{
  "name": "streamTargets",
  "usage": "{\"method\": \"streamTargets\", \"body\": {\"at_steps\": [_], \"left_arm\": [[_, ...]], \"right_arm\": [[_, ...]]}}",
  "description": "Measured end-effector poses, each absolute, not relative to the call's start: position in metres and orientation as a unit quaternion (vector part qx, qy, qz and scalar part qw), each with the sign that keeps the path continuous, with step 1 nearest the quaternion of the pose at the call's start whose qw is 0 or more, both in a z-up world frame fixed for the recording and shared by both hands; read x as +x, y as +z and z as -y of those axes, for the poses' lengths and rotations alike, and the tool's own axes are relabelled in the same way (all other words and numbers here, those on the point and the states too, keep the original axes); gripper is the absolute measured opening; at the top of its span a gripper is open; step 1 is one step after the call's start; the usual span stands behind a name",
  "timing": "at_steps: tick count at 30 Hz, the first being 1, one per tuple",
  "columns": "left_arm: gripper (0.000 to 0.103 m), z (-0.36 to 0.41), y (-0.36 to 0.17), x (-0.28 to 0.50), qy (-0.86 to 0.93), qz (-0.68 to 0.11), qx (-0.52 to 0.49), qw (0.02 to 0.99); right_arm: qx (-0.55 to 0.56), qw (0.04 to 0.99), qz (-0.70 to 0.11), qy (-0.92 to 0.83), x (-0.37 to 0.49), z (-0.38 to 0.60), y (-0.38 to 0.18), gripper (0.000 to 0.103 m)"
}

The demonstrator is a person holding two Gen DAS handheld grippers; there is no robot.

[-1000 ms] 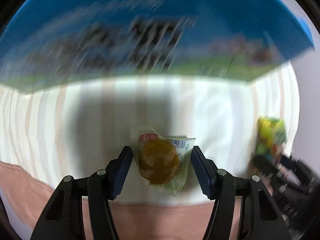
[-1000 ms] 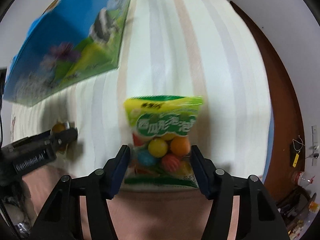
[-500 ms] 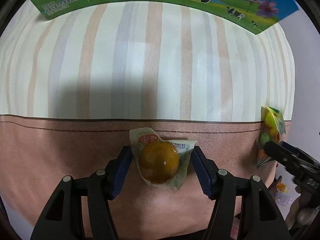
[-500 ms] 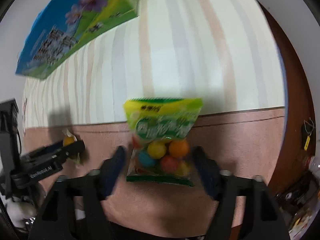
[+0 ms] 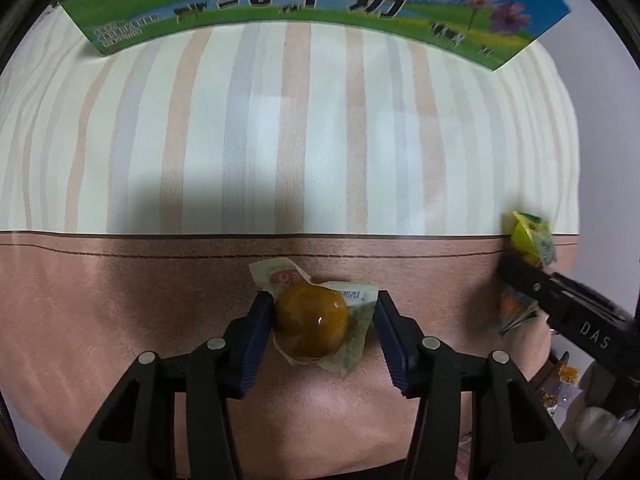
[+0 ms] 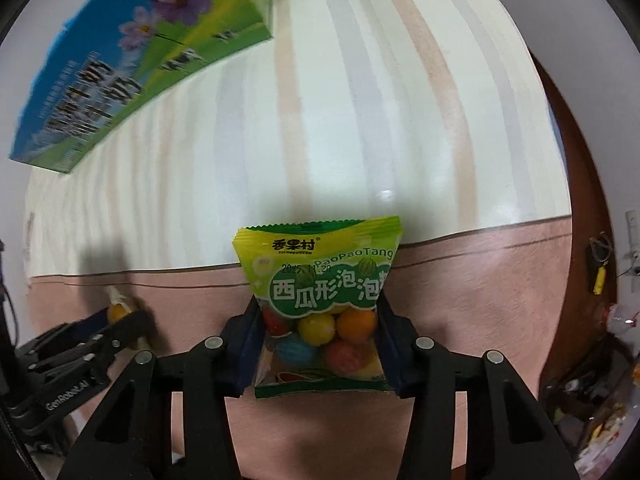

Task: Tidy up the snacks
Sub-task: 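Carry both snacks into the box and open both tools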

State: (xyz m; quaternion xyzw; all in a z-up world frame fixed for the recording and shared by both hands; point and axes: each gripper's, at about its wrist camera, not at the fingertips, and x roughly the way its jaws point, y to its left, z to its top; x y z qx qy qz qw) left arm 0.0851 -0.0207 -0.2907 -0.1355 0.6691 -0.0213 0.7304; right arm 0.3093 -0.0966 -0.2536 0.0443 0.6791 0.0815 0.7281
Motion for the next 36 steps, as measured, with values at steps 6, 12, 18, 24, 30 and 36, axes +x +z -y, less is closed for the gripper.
{"method": "streamTargets", "body": {"at_steps": [6, 12, 18, 24, 30, 36], "left_arm": [[0.049, 0.018, -0.274, 0.086, -0.029, -0.662, -0.141, 0.735], [0.049, -0.011, -0.230, 0.082, -0.036, -0.635, -0.174, 0.751], [0.049, -0.032, -0.153, 0.102, -0.063, -0.585, -0.208, 0.781], [0.049, -0.062, -0.089, 0.156, -0.070, -0.539, -0.206, 0.814], [0.049, -0.088, -0.070, 0.234, -0.039, -0.533, -0.170, 0.828], [0.049, -0.119, -0.102, 0.308, -0.011, -0.577, -0.158, 0.801]], "right_arm": [[0.073, 0.737, -0.663, 0.111, 0.309, 0.081, -0.224, 0.053], [0.090, 0.748, -0.642, 0.140, 0.307, 0.078, -0.187, 0.053], [0.108, 0.766, -0.608, 0.180, 0.330, 0.065, -0.128, 0.053], [0.103, 0.792, -0.570, 0.193, 0.392, 0.052, -0.067, 0.053], [0.074, 0.798, -0.573, 0.174, 0.469, 0.042, -0.057, 0.053], [0.056, 0.782, -0.600, 0.157, 0.531, 0.031, -0.082, 0.053]]}}
